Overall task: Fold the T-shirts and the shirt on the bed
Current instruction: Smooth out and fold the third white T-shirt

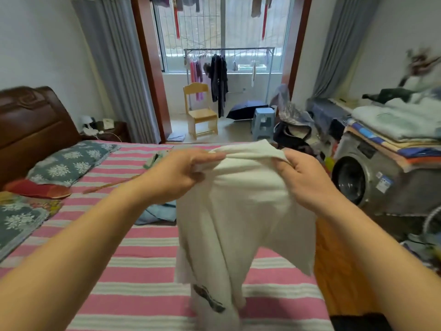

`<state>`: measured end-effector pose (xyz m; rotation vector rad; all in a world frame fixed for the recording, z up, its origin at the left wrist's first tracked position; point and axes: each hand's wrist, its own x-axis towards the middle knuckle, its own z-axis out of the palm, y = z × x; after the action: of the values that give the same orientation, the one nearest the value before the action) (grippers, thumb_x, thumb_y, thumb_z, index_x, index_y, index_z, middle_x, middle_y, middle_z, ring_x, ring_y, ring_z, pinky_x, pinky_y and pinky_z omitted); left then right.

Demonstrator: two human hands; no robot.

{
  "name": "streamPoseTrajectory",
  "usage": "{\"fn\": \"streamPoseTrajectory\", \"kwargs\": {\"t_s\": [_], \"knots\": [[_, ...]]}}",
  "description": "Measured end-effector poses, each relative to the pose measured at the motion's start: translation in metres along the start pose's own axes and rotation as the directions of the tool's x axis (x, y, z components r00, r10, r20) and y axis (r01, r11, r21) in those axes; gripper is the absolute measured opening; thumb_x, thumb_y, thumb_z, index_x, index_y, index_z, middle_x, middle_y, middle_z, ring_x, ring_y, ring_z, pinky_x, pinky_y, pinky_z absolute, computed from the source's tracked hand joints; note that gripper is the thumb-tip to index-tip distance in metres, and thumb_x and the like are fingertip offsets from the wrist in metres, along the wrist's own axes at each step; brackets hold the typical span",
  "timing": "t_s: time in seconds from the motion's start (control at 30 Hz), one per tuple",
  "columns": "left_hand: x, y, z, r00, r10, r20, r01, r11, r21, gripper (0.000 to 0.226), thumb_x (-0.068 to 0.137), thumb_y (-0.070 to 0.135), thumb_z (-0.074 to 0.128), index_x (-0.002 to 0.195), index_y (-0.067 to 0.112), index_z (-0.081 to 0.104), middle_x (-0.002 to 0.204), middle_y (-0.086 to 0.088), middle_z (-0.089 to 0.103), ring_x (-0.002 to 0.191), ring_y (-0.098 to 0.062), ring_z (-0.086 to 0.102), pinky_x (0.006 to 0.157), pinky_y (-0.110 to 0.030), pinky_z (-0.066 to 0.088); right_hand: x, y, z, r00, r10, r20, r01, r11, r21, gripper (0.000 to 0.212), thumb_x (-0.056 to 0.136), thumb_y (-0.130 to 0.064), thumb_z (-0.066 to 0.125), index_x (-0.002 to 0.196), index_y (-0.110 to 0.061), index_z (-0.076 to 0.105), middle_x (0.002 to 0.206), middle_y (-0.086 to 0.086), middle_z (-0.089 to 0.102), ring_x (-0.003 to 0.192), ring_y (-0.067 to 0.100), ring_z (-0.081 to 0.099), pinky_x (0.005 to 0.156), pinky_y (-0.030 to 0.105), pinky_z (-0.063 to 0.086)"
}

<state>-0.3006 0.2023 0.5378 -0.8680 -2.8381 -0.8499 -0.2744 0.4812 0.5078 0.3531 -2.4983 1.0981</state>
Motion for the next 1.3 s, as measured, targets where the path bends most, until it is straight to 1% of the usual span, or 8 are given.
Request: {"fn": "streamPoseTrajectory", "kwargs": {"t_s": [0.17,0.33,0.47,0.7,0.9,1.07,1.23,1.3], "knots": [[-0.004,-0.005,0.013,0.981,-0.133,0.138,0.187,0.816,-0.546,0.066,0.086,0.014,0.078,0.137,0.049,0.054,0.122,0.003,0.068,0.112,-0.014,0.066,0.099,-0.033,0.055,-0.009,0.002,0.003,0.993,0.037,0.115,-0.059,0.979,0.193,0.019,0.101,-0.034,0.059,0.108,-0.03,0.076,0.094,-0.001,0.074,0.08,0.018,0.063,0.073,0.036,0.049],[-0.009,-0.001,0.061,0.974,-0.167,0.156,0.228,0.692,-0.685,0.051,0.09,0.007,0.074,0.135,0.027,0.061,0.106,-0.004,0.076,0.104,-0.018,0.071,0.093,-0.028,0.053,-0.017,-0.012,0.044,0.918,-0.021,0.396,-0.023,0.994,0.107,0.01,0.097,-0.022,0.066,0.099,-0.019,0.076,0.079,-0.008,0.067,0.071,0.004,0.054,0.068,0.032,0.041],[-0.033,-0.031,0.086,0.914,-0.403,-0.037,0.251,0.638,-0.728,0.013,0.095,0.01,0.067,0.092,0.017,0.078,0.077,0.002,0.073,0.071,-0.007,0.062,0.068,-0.023,0.048,-0.04,0.008,0.073,0.929,0.121,0.351,-0.24,0.917,0.318,0.015,0.098,-0.029,0.065,0.099,-0.018,0.076,0.09,-0.011,0.073,0.082,0.007,0.063,0.076,0.028,0.047],[-0.072,-0.05,0.13,0.827,-0.552,0.104,0.493,0.624,-0.606,0.024,0.104,0.015,0.055,0.09,0.016,0.075,0.064,0.004,0.06,0.057,-0.012,0.054,0.062,-0.03,0.048,-0.094,0.038,0.125,0.847,0.286,0.448,-0.478,0.778,0.408,0.046,0.101,-0.035,0.059,0.075,0.001,0.047,0.076,0.004,0.038,0.072,0.019,0.033,0.069,0.037,0.025],[-0.08,-0.036,0.147,0.861,-0.493,0.124,0.368,0.436,-0.821,0.023,0.104,0.013,0.054,0.102,-0.006,0.066,0.092,-0.014,0.071,0.088,-0.021,0.071,0.091,-0.04,0.06,-0.108,0.043,0.116,0.791,0.318,0.522,-0.581,0.656,0.481,0.03,0.104,-0.031,0.054,0.081,-0.012,0.057,0.07,0.003,0.047,0.061,0.013,0.042,0.056,0.026,0.034],[-0.075,-0.029,0.156,0.829,-0.557,0.047,0.324,0.411,-0.852,0.017,0.092,0.02,0.074,0.091,0.004,0.066,0.088,-0.012,0.064,0.085,-0.022,0.067,0.086,-0.035,0.061,-0.12,0.029,0.118,0.832,0.293,0.471,-0.498,0.769,0.402,0.027,0.101,-0.032,0.059,0.078,-0.018,0.057,0.072,-0.002,0.04,0.069,0.011,0.037,0.063,0.027,0.032],[-0.083,-0.035,0.138,0.875,-0.425,0.232,0.331,0.176,-0.927,0.028,0.075,0.007,0.077,0.1,0.001,0.066,0.079,-0.009,0.063,0.073,-0.019,0.065,0.073,-0.028,0.058,-0.127,0.027,0.108,0.84,0.283,0.464,-0.497,0.744,0.446,0.033,0.099,-0.027,0.063,0.068,-0.017,0.056,0.068,-0.004,0.043,0.064,0.005,0.041,0.062,0.016,0.036],[-0.089,-0.039,0.125,0.884,-0.343,0.319,0.417,0.268,-0.868,0.037,0.071,0.007,0.079,0.105,-0.001,0.068,0.076,-0.011,0.064,0.069,-0.021,0.064,0.072,-0.029,0.057,-0.127,0.028,0.103,0.838,0.29,0.462,-0.505,0.732,0.458,0.047,0.099,-0.033,0.061,0.063,-0.017,0.036,0.068,0.001,0.026,0.061,0.008,0.031,0.062,0.018,0.032]]}}
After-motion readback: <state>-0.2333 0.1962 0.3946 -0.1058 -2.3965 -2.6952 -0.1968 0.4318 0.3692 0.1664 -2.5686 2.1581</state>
